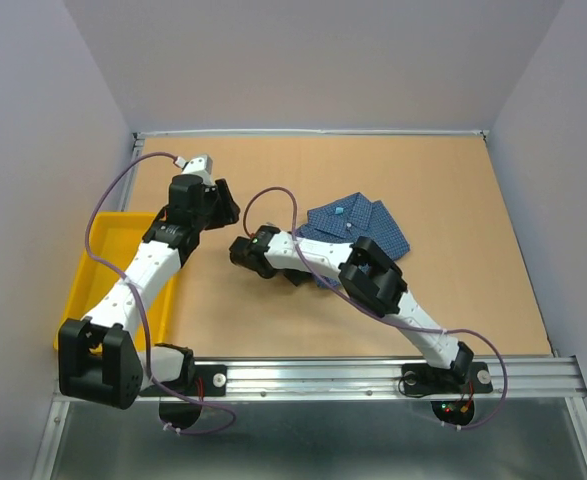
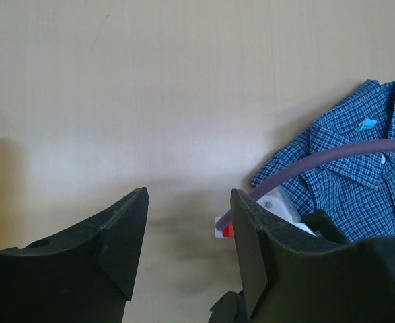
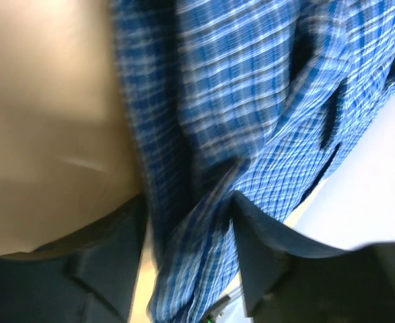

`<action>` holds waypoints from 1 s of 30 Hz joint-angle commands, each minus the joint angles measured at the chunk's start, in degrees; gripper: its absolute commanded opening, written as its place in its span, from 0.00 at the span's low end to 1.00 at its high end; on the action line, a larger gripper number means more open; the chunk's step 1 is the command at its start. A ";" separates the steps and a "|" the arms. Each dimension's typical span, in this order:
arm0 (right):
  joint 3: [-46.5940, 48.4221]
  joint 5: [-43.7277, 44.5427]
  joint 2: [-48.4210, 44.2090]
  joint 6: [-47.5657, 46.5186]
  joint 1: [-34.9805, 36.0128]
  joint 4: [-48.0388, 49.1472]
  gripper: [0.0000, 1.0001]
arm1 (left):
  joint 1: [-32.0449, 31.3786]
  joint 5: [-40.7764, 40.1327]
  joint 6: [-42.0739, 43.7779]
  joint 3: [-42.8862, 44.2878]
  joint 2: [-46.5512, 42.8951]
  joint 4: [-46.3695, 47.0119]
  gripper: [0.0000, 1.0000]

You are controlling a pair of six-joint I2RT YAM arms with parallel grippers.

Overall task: Fold and stack the long sleeve shirts
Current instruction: Fold the shirt

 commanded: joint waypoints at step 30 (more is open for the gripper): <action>-31.36 -24.34 -40.00 4.18 -13.18 48.38 0.47 | -9.99 16.85 -21.22 3.09 23.37 13.52 0.56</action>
